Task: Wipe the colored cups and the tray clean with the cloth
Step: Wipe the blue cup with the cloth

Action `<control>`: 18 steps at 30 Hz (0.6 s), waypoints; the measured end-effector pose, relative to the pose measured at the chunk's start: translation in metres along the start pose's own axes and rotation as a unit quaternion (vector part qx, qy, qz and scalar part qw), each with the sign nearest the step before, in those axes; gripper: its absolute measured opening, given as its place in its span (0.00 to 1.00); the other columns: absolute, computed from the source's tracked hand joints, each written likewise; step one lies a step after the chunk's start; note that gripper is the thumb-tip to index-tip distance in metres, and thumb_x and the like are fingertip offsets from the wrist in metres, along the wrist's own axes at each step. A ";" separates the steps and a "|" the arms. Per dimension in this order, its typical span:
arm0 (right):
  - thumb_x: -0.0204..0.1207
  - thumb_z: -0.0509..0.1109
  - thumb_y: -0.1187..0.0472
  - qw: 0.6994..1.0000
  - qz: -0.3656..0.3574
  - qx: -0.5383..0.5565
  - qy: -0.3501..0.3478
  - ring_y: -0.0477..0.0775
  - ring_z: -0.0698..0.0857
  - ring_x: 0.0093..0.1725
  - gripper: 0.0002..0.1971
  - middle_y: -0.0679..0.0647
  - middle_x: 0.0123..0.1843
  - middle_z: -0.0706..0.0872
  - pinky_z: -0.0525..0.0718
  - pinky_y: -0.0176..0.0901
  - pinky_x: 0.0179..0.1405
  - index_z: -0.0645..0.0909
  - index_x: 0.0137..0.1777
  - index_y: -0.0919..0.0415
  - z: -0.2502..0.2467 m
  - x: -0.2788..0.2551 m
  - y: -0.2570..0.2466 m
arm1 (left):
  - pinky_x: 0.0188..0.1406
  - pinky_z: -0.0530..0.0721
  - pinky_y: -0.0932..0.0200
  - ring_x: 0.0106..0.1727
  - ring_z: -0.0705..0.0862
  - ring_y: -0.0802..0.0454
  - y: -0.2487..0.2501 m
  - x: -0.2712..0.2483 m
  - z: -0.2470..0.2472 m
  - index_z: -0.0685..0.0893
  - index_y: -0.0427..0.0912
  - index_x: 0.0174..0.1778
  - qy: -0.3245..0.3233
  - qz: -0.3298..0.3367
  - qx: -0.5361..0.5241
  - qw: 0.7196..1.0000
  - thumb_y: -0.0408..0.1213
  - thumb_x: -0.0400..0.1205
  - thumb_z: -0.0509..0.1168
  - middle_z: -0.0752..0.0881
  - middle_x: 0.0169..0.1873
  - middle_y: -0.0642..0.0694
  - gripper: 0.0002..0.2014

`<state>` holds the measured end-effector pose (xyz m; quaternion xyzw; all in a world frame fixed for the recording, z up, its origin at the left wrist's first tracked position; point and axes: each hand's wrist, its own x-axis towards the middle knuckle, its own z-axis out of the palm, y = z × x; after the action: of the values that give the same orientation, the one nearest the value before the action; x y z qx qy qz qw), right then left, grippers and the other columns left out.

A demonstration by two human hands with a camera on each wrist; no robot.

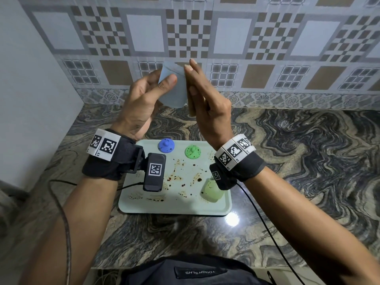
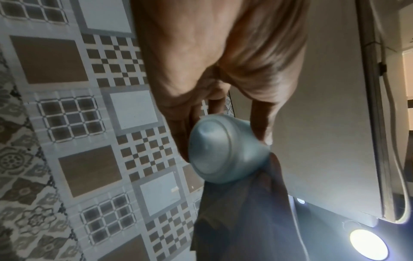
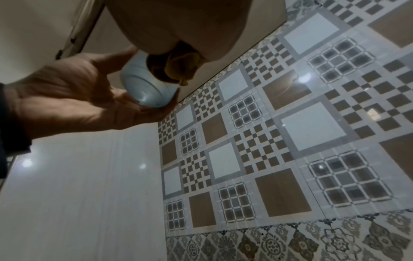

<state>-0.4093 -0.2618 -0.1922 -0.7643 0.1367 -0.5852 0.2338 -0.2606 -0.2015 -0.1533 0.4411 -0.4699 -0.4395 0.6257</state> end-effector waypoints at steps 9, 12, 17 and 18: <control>0.87 0.60 0.71 0.999 0.025 0.037 -0.012 0.70 0.89 0.58 0.18 0.73 0.78 0.74 0.83 0.42 0.54 0.73 0.75 0.76 0.002 0.008 0.000 | 0.69 0.78 0.40 0.62 0.83 0.48 -0.001 -0.001 -0.001 0.79 0.36 0.66 0.044 0.025 -0.004 0.999 0.44 0.78 0.73 0.86 0.59 0.43 0.24; 0.88 0.60 0.68 0.999 0.026 0.028 -0.023 0.63 0.89 0.61 0.18 0.74 0.79 0.73 0.84 0.40 0.54 0.74 0.75 0.77 0.001 0.005 0.002 | 0.58 0.83 0.57 0.59 0.86 0.53 -0.001 -0.002 -0.002 0.81 0.36 0.65 0.032 0.041 0.058 0.997 0.35 0.79 0.73 0.88 0.56 0.46 0.19; 0.88 0.59 0.67 0.993 0.082 0.076 -0.028 0.59 0.77 0.78 0.20 0.75 0.79 0.71 0.77 0.48 0.72 0.71 0.77 0.74 0.004 0.005 0.004 | 0.57 0.84 0.55 0.57 0.88 0.52 -0.001 -0.001 -0.004 0.81 0.41 0.63 0.028 0.036 0.038 0.998 0.41 0.72 0.75 0.91 0.51 0.50 0.24; 0.88 0.59 0.66 0.992 0.089 0.089 -0.025 0.54 0.73 0.80 0.20 0.75 0.79 0.71 0.73 0.49 0.77 0.70 0.77 0.73 0.004 0.007 0.004 | 0.57 0.84 0.56 0.56 0.88 0.53 -0.002 -0.001 -0.004 0.80 0.41 0.62 0.035 0.031 0.024 0.999 0.42 0.72 0.76 0.91 0.50 0.50 0.23</control>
<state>-0.4031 -0.2681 -0.1891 -0.7395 0.1457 -0.5525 0.3558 -0.2568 -0.2004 -0.1562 0.4561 -0.4712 -0.3926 0.6448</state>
